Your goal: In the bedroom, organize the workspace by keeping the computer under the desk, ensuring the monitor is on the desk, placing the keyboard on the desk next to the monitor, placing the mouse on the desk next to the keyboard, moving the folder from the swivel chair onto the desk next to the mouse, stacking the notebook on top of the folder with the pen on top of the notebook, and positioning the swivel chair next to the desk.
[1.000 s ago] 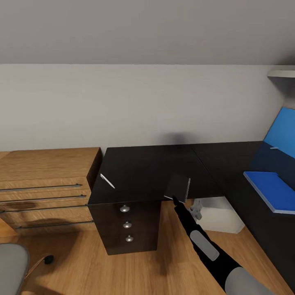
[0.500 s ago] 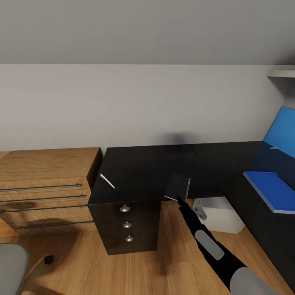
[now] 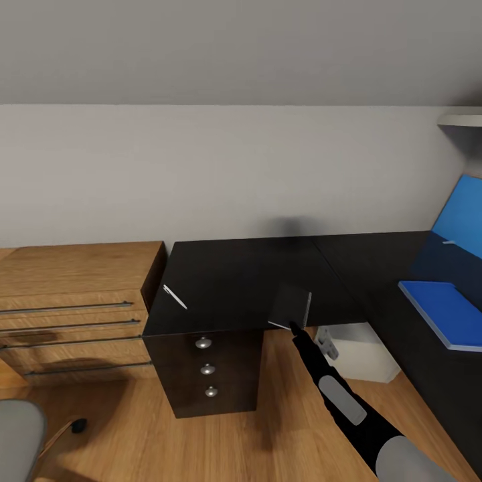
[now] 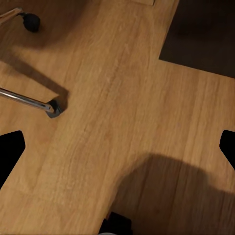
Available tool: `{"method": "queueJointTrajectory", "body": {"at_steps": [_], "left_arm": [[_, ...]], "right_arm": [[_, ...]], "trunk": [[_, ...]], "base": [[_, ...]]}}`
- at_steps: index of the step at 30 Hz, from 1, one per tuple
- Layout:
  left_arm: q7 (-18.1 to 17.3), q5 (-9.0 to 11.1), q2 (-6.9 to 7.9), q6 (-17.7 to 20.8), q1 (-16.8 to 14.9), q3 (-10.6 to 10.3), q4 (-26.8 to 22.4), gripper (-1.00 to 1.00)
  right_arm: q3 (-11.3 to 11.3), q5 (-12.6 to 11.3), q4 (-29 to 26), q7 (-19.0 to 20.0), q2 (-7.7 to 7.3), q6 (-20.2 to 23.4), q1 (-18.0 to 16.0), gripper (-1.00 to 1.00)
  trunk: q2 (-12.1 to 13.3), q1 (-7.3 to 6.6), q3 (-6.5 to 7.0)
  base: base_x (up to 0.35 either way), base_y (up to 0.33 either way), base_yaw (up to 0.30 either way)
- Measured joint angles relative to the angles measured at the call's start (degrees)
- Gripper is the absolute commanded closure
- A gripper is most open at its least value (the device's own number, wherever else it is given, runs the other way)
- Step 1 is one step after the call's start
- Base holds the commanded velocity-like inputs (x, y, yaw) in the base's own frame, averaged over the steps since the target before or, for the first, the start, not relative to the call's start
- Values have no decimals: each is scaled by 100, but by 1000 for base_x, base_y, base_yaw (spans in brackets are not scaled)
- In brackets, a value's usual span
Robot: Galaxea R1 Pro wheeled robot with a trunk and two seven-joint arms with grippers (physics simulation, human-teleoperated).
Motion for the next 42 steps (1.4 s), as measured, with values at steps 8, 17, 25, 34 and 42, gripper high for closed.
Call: {"method": "queueJointTrajectory", "body": {"at_steps": [8, 17, 25, 34, 42], "left_arm": [[4, -1, 0, 0, 0, -2, 0, -100], [14, -7, 0, 0, 0, -23, 128, -100], [18, -3, 0, 0, 0, -23, 158, -100], [31, -10, -5, 4, 0, -17, 361, -100], [20, -23, -126, 26, 0, -21, 545, -100]], "right_arm": [[0, 0, 0, 2, 4, 1, 0, 100], [-5, 15, -2, 2, 4, 102, -2, 100], [-2, 21, -2, 13, 5, 99, -1, 100], [36, 31, -415, 15, -123, 67, 1, 100], [48, 6, -685, 9, -342, 103, 1, 100]], "trunk": [[0, 0, 0], [0, 0, 0], [0, 0, 0], [319, -175, 144], [640, -351, 287]], "base": [[3, 0, 0], [0, 0, 0], [0, 0, 0], [0, 0, 0], [0, 0, 0]]}}
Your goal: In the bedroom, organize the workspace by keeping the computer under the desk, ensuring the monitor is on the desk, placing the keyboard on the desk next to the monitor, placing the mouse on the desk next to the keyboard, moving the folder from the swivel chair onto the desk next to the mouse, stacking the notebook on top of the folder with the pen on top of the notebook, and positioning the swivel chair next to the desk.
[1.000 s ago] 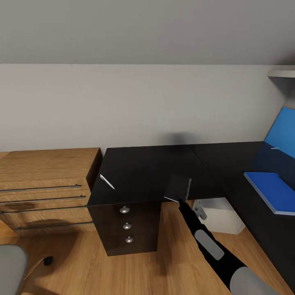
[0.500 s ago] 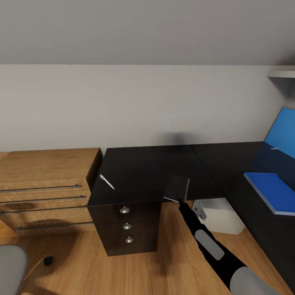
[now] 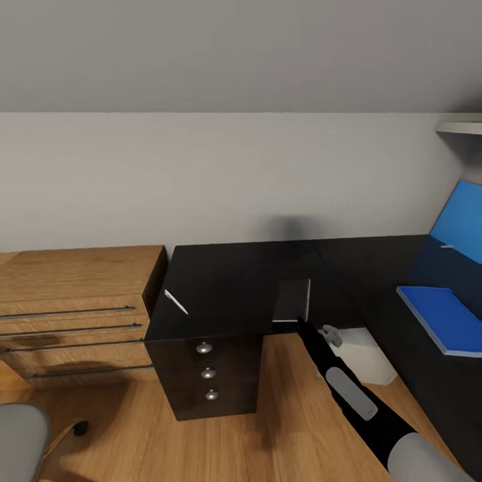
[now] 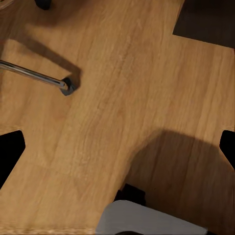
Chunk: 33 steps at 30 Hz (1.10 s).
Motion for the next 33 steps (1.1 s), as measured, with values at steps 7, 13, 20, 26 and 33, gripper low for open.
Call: {"method": "queueJointTrajectory", "body": {"at_steps": [7, 13, 20, 26, 33], "left_arm": [[-26, -114, -445, 15, -139, 18, 1245, -100], [-56, -99, -638, -1, -898, 29, 2462, -100], [-788, -137, -765, -37, -1045, 29, 2820, -100], [-883, -139, -755, -356, -1050, 30, 2907, -100], [-893, -146, -761, -1141, -1051, 26, 3037, -100]], "right_arm": [[-10, -37, -514, -10, -556, 15, -1, 100], [-6, -56, -986, 3, -1058, 59, 24, 100], [-223, -91, -1066, 15, -1261, 429, 28, 100], [-324, -416, -1057, 233, -1294, 847, 30, 100], [-330, -487, -1021, 318, -1306, 896, 32, 100]], "trunk": [[281, -154, 126], [522, -286, 234], [803, -439, 360], [925, -506, 414], [925, -506, 414]], "base": [[0, 0, 0], [0, 0, 0], [0, 0, -125], [0, 0, -278], [0, 0, -294]]}}
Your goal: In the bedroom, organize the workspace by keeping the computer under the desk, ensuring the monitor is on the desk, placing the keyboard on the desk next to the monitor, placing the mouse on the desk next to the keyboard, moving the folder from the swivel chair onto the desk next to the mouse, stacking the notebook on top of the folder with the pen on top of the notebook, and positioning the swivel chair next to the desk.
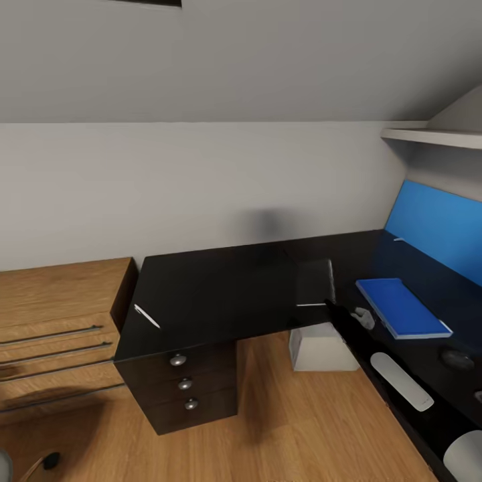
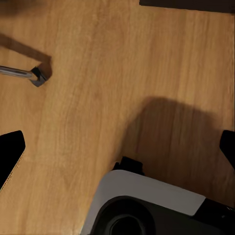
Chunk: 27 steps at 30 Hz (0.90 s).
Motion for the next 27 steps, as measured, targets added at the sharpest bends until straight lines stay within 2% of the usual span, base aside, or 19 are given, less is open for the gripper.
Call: {"method": "queueJointTrajectory", "body": {"at_steps": [6, 13, 16, 17, 18, 19, 21, 22, 23, 26, 27], "left_arm": [[4, 3, -1, -346, 0, -1, 6, -100], [4, 10, -2, -377, 1, 0, 9, -100], [4, 10, -7, -378, 1, -5, 11, -100], [4, 9, -8, -378, 2, -5, 11, -100], [4, 10, -5, -378, 2, -3, 11, -100], [4, 9, -3, -378, 2, 4, 10, -100], [4, 15, 4, -382, 2, 11, 11, -100], [4, 15, 3, -390, 2, 14, 10, -100], [4, 16, 2, -393, 2, 14, 11, -100], [4, 14, 6, -403, 2, 14, 11, -100], [4, 13, 6, -403, 2, 12, 11, -100]], "right_arm": [[-7, -336, 33, 9, -14, -12, 5, 100], [-72, -379, 0, 51, 19, -30, 1, 100], [-307, -381, 21, -105, 211, -214, -12, 100], [-527, -382, 28, -301, 354, -374, -19, 100], [-774, -376, 33, -579, 514, -531, -27, 100], [-1117, -390, 50, -1012, 724, -717, -43, 100], [-1452, -374, 48, -1589, 948, -1026, -71, 100], [-1600, -363, 48, -1829, 1047, -1372, -90, 100], [-1626, -370, 49, -1885, 1073, -1512, -93, 100], [-1684, -334, 144, -2034, 1149, -2348, -102, 100], [-1684, -317, 160, -2041, 1156, -2448, -103, 100]], "trunk": [[0, 0, 0], [0, 0, 0], [0, 0, 0], [0, 0, 0], [0, 0, 0], [0, 0, 0], [0, 0, 0], [0, 0, 0], [0, 0, 0], [0, 0, 0], [0, 0, 0]], "base": [[0, 0, -291], [0, 0, -82], [0, 0, -5], [0, 0, -2], [0, 0, -1], [0, 0, 0], [0, 0, 0], [0, 0, 0], [0, 0, 0], [0, 0, 0], [0, 0, 0]]}}
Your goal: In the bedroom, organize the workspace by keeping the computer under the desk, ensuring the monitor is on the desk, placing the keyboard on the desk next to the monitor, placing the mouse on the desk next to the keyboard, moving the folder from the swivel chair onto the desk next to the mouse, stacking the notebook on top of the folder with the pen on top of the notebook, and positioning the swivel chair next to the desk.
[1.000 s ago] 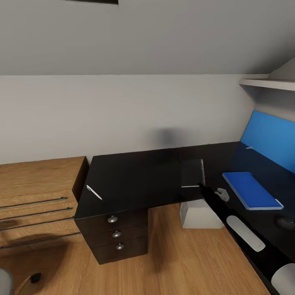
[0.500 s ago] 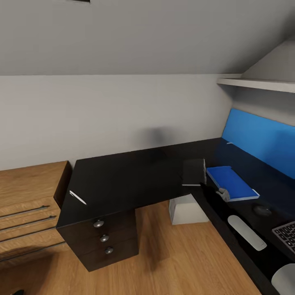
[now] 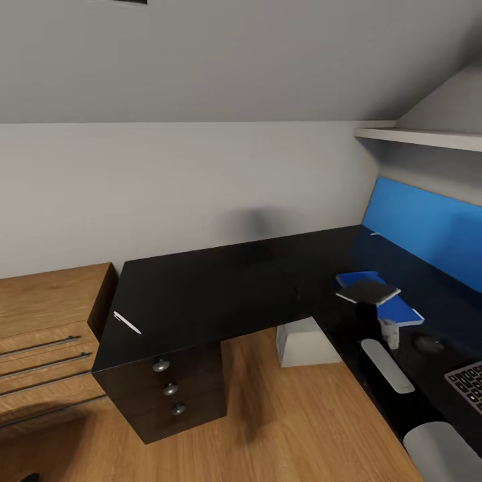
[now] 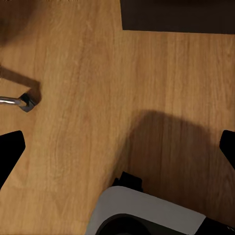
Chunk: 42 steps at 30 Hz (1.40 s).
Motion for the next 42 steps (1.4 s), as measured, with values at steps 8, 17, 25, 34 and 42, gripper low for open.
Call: {"method": "queueJointTrajectory", "body": {"at_steps": [8, 17, 25, 34, 42], "left_arm": [[-2, -33, -8, -274, 0, -21, -30, -100], [6, -468, -24, -1315, 0, -56, -11, -100], [11, -489, -28, -1313, 0, -58, 0, -100], [15, -486, -28, -1313, 0, -58, 0, -100], [16, -489, -28, -1315, 0, -59, 0, -100]], "right_arm": [[-33, 152, 123, 27, 267, -529, -2, 100], [-50, 178, 169, 717, 327, -579, 6, 100], [-83, 143, 359, 729, 330, -583, 15, 100], [-98, 175, 732, 712, 313, -573, 9, 100], [-99, 177, 792, 711, 304, -579, -2, 100]], "trunk": [[0, 0, 0], [0, 0, 0], [0, -1, 0], [0, -2, 0], [0, -1, 0]], "base": [[0, 0, 0], [8, -12, 0], [128, -234, 0], [64, -78, 0], [102, -65, 0]]}}
